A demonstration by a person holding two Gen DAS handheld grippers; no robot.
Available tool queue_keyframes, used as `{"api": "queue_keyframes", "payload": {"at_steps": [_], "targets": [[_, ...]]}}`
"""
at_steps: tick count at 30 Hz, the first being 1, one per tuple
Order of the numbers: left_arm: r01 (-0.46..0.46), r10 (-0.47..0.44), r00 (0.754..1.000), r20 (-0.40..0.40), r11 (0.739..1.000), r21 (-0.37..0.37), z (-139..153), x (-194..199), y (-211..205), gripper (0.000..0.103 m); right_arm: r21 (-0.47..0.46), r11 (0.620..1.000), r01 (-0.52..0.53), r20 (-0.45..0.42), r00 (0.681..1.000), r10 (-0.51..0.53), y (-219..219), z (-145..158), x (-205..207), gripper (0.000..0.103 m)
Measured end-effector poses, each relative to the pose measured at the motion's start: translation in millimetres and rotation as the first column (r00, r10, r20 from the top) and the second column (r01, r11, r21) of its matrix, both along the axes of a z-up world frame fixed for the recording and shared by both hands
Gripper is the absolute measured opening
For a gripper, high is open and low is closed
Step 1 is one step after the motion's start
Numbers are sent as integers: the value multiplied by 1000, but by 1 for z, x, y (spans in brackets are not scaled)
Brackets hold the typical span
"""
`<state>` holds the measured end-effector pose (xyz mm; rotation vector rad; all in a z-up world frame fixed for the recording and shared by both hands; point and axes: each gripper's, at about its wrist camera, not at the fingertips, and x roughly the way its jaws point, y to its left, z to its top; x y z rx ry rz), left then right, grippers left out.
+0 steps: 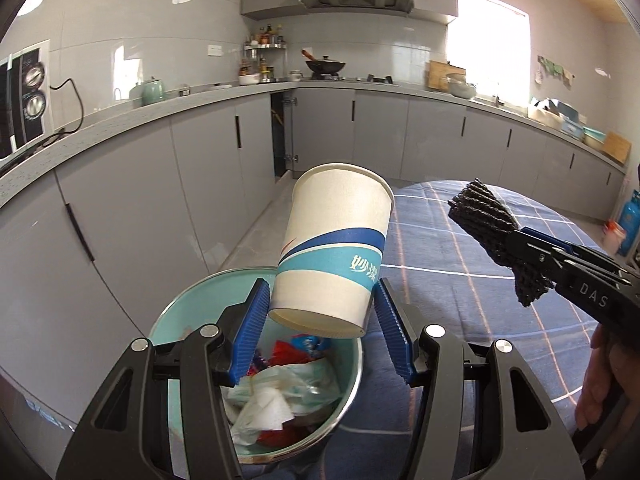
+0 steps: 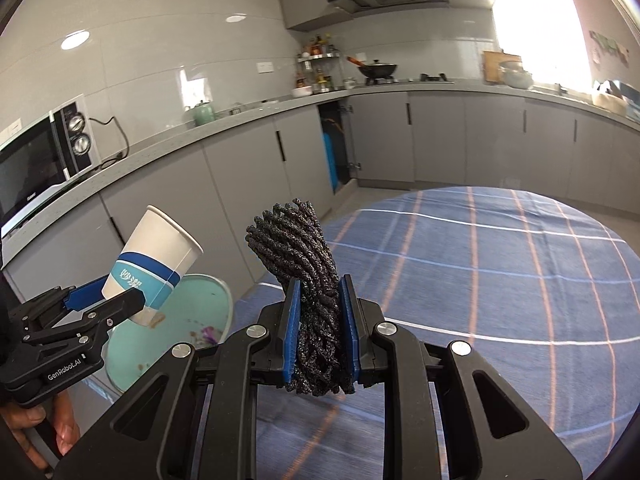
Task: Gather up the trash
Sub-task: 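Carry the paper cup and black scrubber over the teal bucket with both tools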
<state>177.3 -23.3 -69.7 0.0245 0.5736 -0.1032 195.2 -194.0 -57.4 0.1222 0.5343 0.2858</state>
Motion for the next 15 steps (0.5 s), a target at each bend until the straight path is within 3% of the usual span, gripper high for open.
{"api": "queue_keyframes", "payload": {"at_steps": [15], "targets": [[-104,104,993,52,995,1,12,-22,38,55,-13,994,-110,23,994,110,57,10,6,21]]}}
